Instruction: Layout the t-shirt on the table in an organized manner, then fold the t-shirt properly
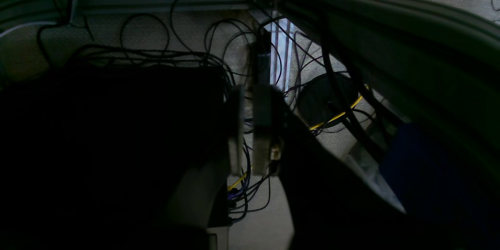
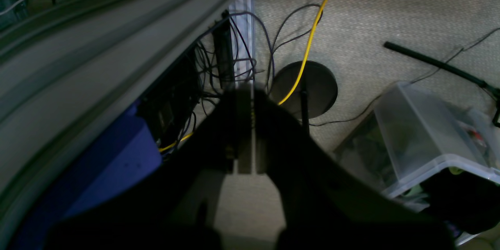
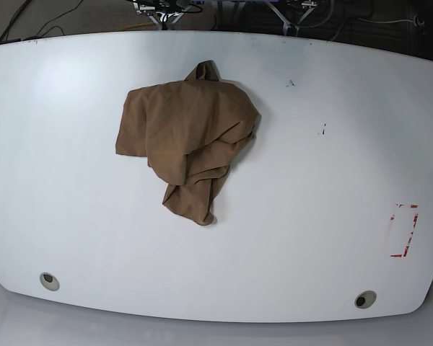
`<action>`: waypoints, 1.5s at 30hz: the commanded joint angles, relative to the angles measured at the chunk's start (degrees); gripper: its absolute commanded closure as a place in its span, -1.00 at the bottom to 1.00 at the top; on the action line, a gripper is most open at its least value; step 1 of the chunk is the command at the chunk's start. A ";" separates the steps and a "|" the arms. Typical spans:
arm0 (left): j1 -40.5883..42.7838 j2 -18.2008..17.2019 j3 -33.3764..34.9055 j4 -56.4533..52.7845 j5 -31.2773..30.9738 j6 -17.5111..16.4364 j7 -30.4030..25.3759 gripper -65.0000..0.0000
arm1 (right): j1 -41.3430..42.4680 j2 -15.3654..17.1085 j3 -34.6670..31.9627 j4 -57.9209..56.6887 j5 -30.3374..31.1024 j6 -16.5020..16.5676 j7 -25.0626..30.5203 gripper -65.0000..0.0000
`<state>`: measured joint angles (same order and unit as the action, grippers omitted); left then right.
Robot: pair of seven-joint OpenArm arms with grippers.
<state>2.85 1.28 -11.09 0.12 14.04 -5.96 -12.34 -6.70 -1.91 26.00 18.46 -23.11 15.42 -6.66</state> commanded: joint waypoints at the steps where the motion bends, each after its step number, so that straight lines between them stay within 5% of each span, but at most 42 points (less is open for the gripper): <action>1: 0.16 0.11 0.17 0.16 -0.16 0.28 -0.65 0.89 | 0.05 -0.11 -0.04 0.31 0.48 0.46 -0.09 0.99; 45: 0.30 0.48 0.09 0.44 -0.18 0.67 -1.09 0.90 | 0.04 0.00 -0.07 0.89 0.54 0.53 1.18 0.99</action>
<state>3.16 1.43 -11.05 0.58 14.02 -5.30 -12.93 -6.61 -2.02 25.91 19.07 -22.70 15.44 -6.20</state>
